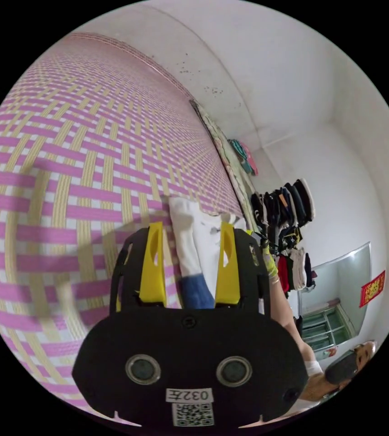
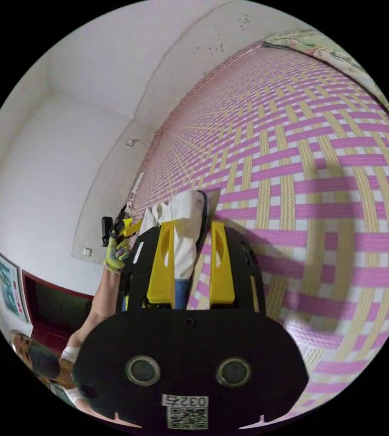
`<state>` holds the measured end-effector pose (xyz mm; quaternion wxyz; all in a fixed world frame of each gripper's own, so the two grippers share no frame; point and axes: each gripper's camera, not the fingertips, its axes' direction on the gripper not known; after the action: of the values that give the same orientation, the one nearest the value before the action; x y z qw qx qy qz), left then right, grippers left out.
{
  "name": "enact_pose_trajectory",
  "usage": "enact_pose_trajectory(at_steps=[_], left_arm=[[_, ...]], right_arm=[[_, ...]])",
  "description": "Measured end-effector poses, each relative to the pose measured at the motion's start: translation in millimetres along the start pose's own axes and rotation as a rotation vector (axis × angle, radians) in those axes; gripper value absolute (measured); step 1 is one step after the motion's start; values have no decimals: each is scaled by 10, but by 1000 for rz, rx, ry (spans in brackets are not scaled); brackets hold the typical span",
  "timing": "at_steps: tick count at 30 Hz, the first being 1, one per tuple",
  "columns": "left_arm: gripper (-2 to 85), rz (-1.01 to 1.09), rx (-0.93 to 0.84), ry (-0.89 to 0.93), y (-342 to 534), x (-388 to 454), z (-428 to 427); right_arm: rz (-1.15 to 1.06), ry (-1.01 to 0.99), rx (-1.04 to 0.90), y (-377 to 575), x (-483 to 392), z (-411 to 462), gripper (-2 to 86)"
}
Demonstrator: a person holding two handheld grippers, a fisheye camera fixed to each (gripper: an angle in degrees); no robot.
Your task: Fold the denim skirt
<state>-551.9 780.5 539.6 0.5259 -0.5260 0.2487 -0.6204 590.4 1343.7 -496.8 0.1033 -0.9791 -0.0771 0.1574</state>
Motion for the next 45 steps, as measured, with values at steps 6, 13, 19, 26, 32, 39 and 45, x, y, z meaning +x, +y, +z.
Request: enact_pose_trajectory(at_steps=[6, 13, 19, 26, 32, 39, 45], left_arm=[[-1, -37, 3, 180, -100, -113, 208], [-17, 224, 11, 324, 525, 559, -569], [-17, 513, -107, 426, 1964, 1169, -1303], [-9, 513, -253, 208, 3496, 892, -1141], [11, 578, -224, 294, 3838, 957, -1537], [25, 572, -136, 268, 3777, 1189, -1451], [8, 522, -392, 112, 3868, 1211, -750]], right_arm=[[-33, 24, 18, 12, -196, 88, 32], [-307, -78, 116, 707, -1158, -664, 20], [-579, -69, 40, 2204, -1945, -1156, 24], [-589, 207, -138, 3597, -1709, -798, 56], [-630, 40, -136, 3889, -1802, -1110, 98], [-518, -2, -62, 3634, -1766, -1030, 73], [-573, 196, -228, 3599, -1950, -541, 57]])
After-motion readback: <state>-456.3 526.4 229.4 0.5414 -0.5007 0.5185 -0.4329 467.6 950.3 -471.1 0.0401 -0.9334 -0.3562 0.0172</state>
